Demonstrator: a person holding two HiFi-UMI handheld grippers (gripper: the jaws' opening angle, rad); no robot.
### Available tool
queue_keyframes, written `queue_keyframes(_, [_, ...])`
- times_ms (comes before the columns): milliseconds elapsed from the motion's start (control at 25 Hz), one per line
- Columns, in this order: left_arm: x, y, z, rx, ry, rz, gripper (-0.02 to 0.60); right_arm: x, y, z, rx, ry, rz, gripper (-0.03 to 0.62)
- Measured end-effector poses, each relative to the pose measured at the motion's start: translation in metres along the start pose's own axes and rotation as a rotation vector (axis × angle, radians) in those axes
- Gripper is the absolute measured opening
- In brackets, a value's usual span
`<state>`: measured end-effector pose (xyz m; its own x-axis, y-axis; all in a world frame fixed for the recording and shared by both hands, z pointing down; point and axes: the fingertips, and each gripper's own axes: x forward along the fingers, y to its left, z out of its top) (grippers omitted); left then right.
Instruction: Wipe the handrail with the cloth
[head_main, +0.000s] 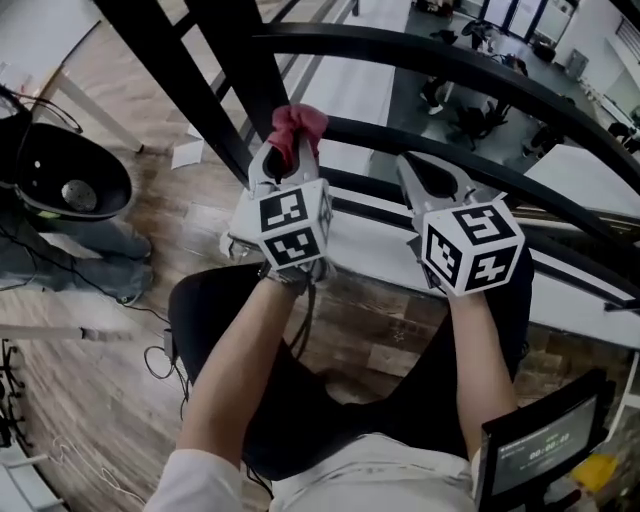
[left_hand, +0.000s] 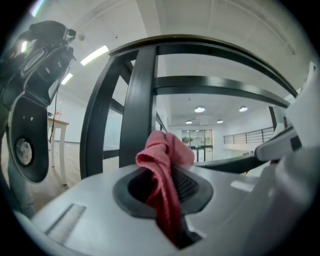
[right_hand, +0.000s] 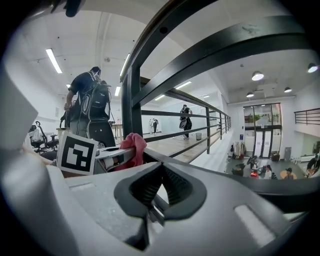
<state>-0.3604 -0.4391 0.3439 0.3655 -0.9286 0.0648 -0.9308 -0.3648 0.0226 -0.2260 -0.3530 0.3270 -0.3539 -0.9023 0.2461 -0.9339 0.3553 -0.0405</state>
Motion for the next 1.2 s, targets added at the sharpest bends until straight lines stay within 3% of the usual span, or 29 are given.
queue_keyframes(440, [-0.004,-0.012,0.005,-0.068,0.009,0.053,0.038,-0.018,-0.007,0.001,-0.026,0.017,-0.026,0.002])
queue_keyframes(880, [-0.009,-0.03,-0.004,-0.086,0.019,0.038,0.038,-0.037,-0.027,0.003,0.008,-0.005,-0.051,0.002])
queue_keyframes(1200, [-0.016,-0.075,-0.023,-0.039,0.028,-0.054,0.038,-0.045,-0.043,-0.003,0.035,-0.011,-0.08,0.002])
